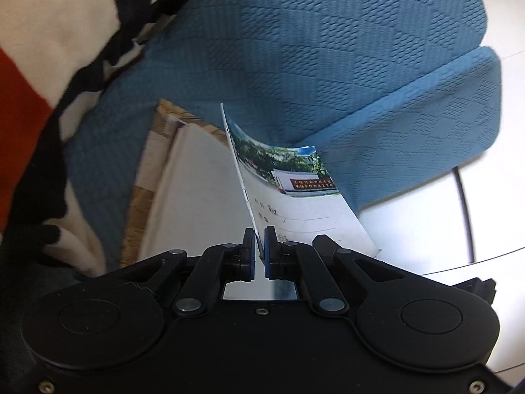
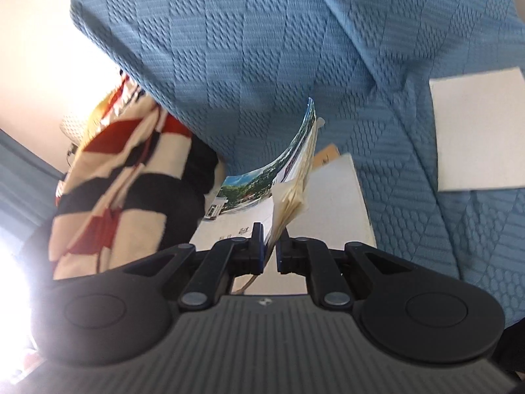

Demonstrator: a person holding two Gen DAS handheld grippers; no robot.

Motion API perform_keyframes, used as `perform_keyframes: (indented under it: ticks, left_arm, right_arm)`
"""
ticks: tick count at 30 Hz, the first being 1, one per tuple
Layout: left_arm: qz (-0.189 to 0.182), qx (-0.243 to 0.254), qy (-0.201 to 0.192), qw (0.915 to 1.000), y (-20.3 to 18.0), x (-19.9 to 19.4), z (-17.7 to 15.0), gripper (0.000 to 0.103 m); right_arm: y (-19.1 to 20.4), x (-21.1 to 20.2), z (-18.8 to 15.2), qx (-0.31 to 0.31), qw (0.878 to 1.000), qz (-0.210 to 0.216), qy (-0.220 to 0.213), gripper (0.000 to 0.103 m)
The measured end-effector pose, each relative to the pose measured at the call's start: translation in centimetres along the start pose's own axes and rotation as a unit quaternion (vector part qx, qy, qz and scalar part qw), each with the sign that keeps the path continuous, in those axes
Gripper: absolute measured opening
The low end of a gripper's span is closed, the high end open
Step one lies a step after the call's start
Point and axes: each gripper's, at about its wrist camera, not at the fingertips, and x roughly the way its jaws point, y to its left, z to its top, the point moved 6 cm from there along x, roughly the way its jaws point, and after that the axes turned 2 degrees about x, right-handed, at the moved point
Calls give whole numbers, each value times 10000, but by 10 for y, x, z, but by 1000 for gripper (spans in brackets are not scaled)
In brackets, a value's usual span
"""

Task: Organize objects
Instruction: 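Lower the photo card onto the book stack and open both grippers, then withdraw both grippers and move toward the white paper square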

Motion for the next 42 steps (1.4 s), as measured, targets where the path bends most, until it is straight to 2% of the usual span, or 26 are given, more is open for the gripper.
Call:
perform_keyframes:
  ticks: [8, 15, 17, 21, 24, 26, 29, 33, 42]
  left_arm:
    - [318, 32, 169, 9993, 20, 17, -12, 4]
    - [823, 117, 477, 9954, 35, 37, -30, 4]
    - [900, 57, 551, 9944, 39, 41, -33, 4]
    - [910, -7, 579, 9942, 41, 40, -33, 4]
    - [927, -6, 635, 9937, 40, 41, -33, 10]
    - [977, 26, 657, 9930, 38, 39, -33, 12]
    - [1020, 92, 669, 9925, 32, 33, -33, 14]
    - [1026, 302, 561, 9927, 13, 22, -31, 16]
    - [834, 867, 184, 9926, -51, -12, -23, 23]
  right_arm:
    - [-13, 26, -29, -199, 9992, -225, 265, 10]
    - [-29, 41, -47, -151, 9975, -404, 565, 11]
    - [-32, 47, -53, -242, 9956, -574, 701, 12]
    - [-35, 48, -57, -239, 9951, -601, 754, 12]
    - [-34, 48, -58, -229, 9939, -630, 872, 13]
    - [-33, 47, -58, -261, 9924, -674, 992, 19]
    - [-32, 41, -60, -289, 9901, -707, 1180, 29]
    - [-33, 25, -63, -376, 9872, -811, 1323, 30]
    - [-12, -37, -34, -637, 9927, -680, 769, 30]
